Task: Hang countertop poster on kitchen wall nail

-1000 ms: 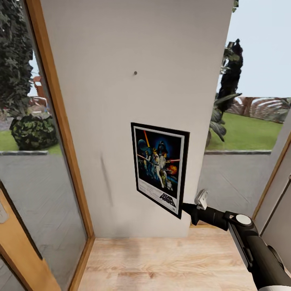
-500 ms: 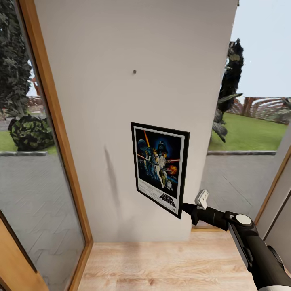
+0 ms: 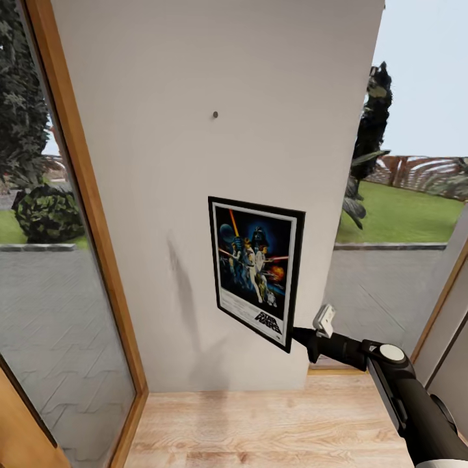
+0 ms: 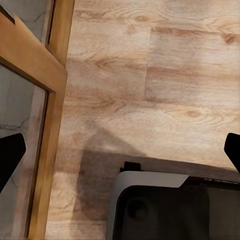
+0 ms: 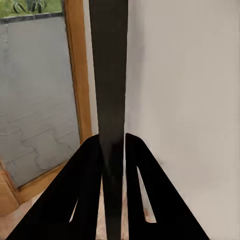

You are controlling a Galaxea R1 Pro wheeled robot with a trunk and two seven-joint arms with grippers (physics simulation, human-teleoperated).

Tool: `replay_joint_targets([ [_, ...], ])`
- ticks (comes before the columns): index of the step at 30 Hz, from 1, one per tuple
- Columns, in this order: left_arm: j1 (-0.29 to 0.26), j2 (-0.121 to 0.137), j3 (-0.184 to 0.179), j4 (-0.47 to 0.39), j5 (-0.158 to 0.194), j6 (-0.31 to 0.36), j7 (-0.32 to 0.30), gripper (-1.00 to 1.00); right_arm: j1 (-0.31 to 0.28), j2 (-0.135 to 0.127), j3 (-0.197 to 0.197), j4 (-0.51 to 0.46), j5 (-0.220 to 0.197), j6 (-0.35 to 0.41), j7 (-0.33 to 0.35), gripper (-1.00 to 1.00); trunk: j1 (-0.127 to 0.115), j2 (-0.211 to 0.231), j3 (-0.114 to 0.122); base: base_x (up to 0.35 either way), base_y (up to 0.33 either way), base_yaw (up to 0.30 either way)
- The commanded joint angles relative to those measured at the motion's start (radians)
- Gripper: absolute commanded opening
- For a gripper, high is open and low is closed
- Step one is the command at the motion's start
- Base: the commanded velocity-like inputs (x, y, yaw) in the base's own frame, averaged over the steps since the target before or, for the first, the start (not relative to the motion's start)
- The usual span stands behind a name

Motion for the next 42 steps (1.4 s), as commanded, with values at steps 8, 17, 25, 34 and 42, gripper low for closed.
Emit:
replay_joint_targets([
  [8, 0.000, -0.001, 0.002, 0.002, 0.001, -0.001, -0.001, 1.00, -0.010, 0.002, -0.002, -0.049, -0.001, 0.076, 0.133, -1.00, 0.000, 0.000, 0.000, 0.000, 0.000, 0.000],
  [17, 0.000, 0.000, 0.003, 0.004, 0.001, -0.013, -0.001, 1.00, -0.101, 0.032, 0.018, -0.122, -0.003, 0.259, 0.145, -1.00, 0.000, 0.000, 0.000, 0.000, 0.000, 0.000],
  [25, 0.001, 0.001, 0.003, 0.006, 0.000, -0.044, -0.001, 1.00, -0.243, 0.044, 0.068, -0.126, -0.004, 0.386, 0.201, -1.00, 0.000, 0.000, 0.000, 0.000, 0.000, 0.000],
  [34, 0.001, -0.001, 0.002, 0.014, -0.001, -0.048, -0.002, 1.00, -0.566, 0.039, 0.074, -0.051, -0.002, 0.674, 0.351, -1.00, 0.000, 0.000, 0.000, 0.000, 0.000, 0.000],
  [42, 0.000, 0.000, 0.002, 0.014, -0.001, -0.049, -0.002, 1.00, -0.746, 0.039, 0.074, 0.069, -0.012, 0.743, 0.413, -1.00, 0.000, 0.000, 0.000, 0.000, 0.000, 0.000],
])
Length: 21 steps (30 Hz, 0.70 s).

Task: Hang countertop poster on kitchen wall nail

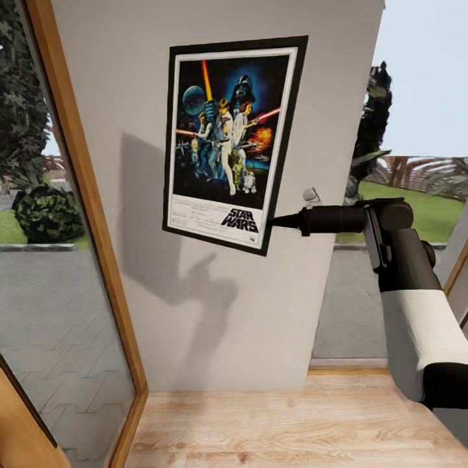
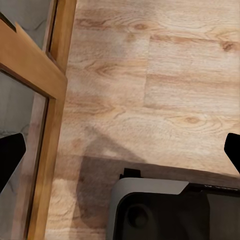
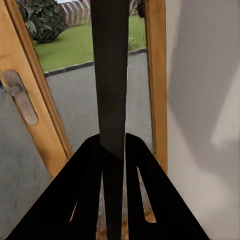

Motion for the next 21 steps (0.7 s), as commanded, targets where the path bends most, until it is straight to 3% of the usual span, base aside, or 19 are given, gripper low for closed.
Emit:
replay_joint_targets([
  [1, 0.001, 0.000, 0.001, -0.001, 0.000, -0.002, 0.000, 1.00, -0.004, 0.000, 0.000, 0.006, 0.005, 0.011, 0.022, -1.00, 0.000, 0.000, 0.000, 0.000, 0.000, 0.000],
  [5, 0.001, -0.001, 0.001, -0.001, 0.000, -0.002, 0.000, 1.00, -0.017, -0.001, 0.005, 0.074, -0.006, 0.005, 0.088, -1.00, 0.000, 0.000, 0.000, 0.000, 0.000, 0.000],
  [8, 0.001, -0.001, 0.001, -0.001, 0.000, -0.002, 0.000, 1.00, -0.018, -0.002, 0.030, 0.079, -0.007, 0.003, 0.093, -1.00, 0.000, 0.000, 0.000, 0.000, 0.000, 0.000],
  [11, 0.001, -0.001, 0.001, -0.001, 0.000, -0.002, 0.000, 1.00, -0.018, -0.002, 0.066, 0.080, -0.008, -0.009, 0.098, -1.00, 0.000, 0.000, 0.000, 0.000, 0.000, 0.000],
  [13, 0.001, 0.000, 0.001, -0.001, 0.000, -0.002, 0.000, 1.00, -0.018, -0.002, 0.127, 0.079, -0.008, -0.029, 0.102, -1.00, 0.000, 0.000, 0.000, 0.000, 0.000, 0.000],
  [17, 0.001, -0.001, 0.001, -0.001, 0.000, -0.002, 0.000, 1.00, -0.018, -0.002, 0.179, 0.064, -0.008, -0.040, 0.105, -1.00, 0.000, 0.000, 0.000, 0.000, 0.000, 0.000],
  [21, 0.001, -0.001, 0.001, -0.001, 0.000, -0.002, 0.000, 1.00, -0.018, -0.002, 0.183, 0.058, -0.008, -0.041, 0.105, -1.00, 0.000, 0.000, 0.000, 0.000, 0.000, 0.000],
])
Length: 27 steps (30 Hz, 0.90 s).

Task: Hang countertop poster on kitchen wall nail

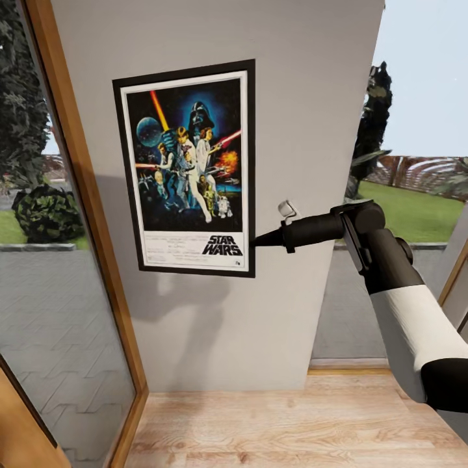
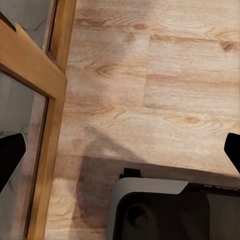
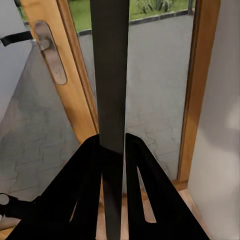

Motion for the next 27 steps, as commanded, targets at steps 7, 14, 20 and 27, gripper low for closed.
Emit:
replay_joint_targets([
  [7, 0.000, 0.001, 0.001, -0.001, 0.000, -0.002, 0.000, 1.00, 0.000, -0.002, -0.003, -0.006, 0.005, 0.013, 0.009, -1.00, 0.000, -0.001, 0.000, 0.000, 0.000, 0.000],
  [14, 0.000, 0.000, 0.001, -0.001, 0.000, -0.002, 0.000, 1.00, -0.001, -0.002, -0.019, -0.014, -0.002, 0.014, 0.010, -1.00, 0.000, -0.001, 0.000, 0.000, 0.000, 0.000],
  [20, 0.000, 0.000, 0.001, -0.001, 0.000, -0.002, 0.000, 1.00, -0.001, -0.003, -0.052, -0.017, -0.030, 0.016, 0.010, -1.00, 0.000, -0.001, 0.000, 0.000, 0.000, 0.000],
  [27, 0.000, 0.000, 0.001, -0.001, 0.000, -0.002, 0.000, 1.00, -0.001, -0.003, -0.055, -0.065, -0.036, 0.015, 0.009, -1.00, 0.000, -0.001, 0.000, 0.000, 0.000, 0.000],
])
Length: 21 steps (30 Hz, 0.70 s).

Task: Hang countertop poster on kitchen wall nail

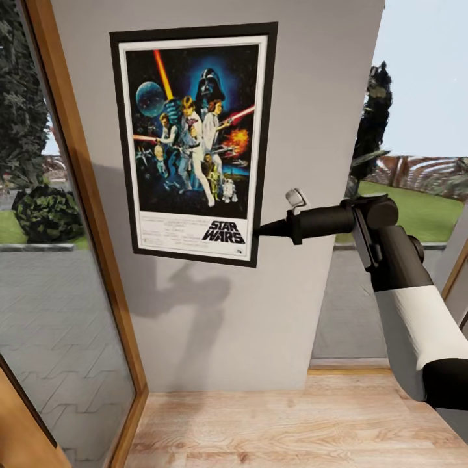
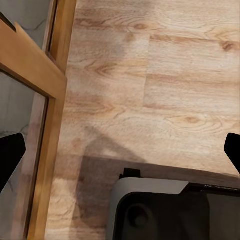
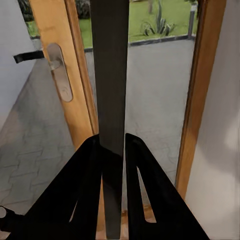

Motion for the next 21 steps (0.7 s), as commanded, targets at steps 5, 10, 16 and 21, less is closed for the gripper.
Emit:
replay_joint_targets([
  [5, 0.001, -0.001, 0.001, -0.001, 0.000, -0.002, 0.000, 1.00, 0.000, -0.001, 0.003, -0.008, 0.003, 0.012, 0.006, -1.00, 0.000, -0.001, 0.000, 0.000, 0.000, 0.000],
  [10, 0.001, 0.000, 0.001, -0.001, 0.000, -0.002, 0.000, 1.00, 0.001, -0.002, 0.005, -0.010, 0.003, 0.012, 0.006, -1.00, 0.000, -0.001, 0.000, 0.000, 0.000, 0.000],
  [16, 0.000, 0.000, 0.001, -0.001, 0.000, -0.002, 0.000, 1.00, 0.000, -0.006, 0.004, -0.011, 0.003, 0.012, 0.006, -1.00, 0.000, -0.001, 0.000, 0.000, 0.000, 0.000],
  [21, 0.001, 0.000, 0.001, -0.001, 0.000, -0.002, 0.000, 1.00, 0.001, -0.006, 0.006, -0.011, 0.003, 0.012, 0.005, -1.00, 0.000, -0.001, 0.000, 0.000, 0.000, 0.000],
])
